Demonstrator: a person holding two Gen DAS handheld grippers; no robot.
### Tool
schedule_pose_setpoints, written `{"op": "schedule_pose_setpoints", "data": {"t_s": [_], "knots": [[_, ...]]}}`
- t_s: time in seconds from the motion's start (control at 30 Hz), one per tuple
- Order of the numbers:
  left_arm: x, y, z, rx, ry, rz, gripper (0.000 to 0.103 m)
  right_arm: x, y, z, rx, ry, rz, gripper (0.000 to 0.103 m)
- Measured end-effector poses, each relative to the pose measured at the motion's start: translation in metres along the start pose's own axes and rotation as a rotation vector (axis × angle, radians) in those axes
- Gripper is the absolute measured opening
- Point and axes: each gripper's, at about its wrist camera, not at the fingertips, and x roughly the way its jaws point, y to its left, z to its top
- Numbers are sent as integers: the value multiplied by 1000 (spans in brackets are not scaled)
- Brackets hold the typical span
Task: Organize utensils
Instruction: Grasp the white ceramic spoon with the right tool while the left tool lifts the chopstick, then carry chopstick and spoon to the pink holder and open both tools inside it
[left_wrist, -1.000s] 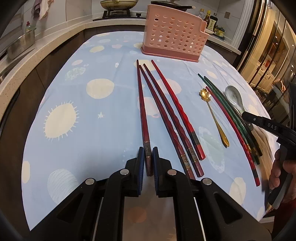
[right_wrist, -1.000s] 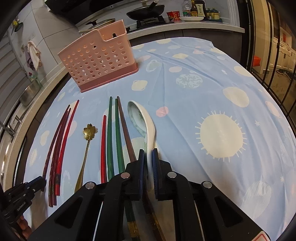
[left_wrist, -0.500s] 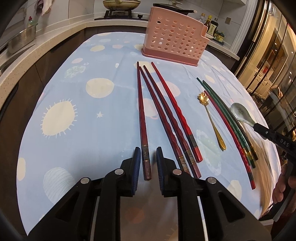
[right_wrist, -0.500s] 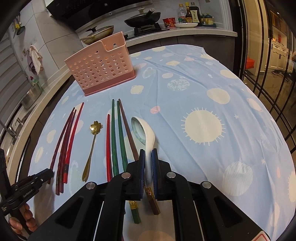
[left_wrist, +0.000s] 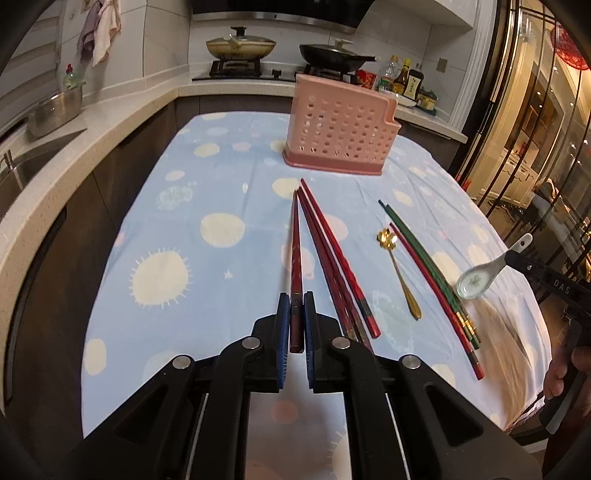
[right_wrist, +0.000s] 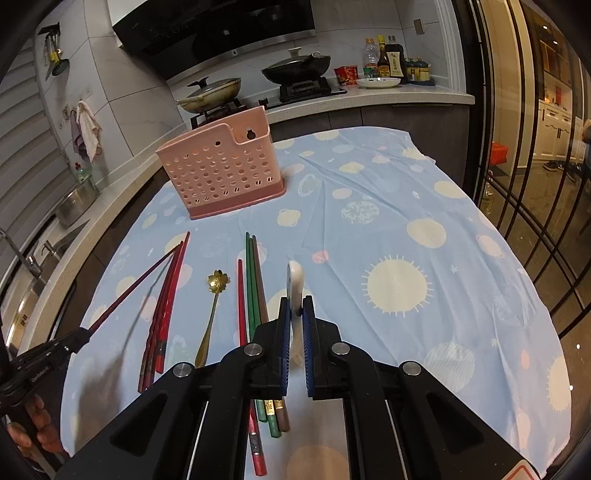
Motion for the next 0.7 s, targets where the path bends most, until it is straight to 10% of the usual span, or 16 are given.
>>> {"op": "schedule_pose_setpoints", "data": {"t_s": [0.7], "knots": [[-48,-31,206,122,-366,-13,7,19,49,149,-83,-153,106,6]]}}
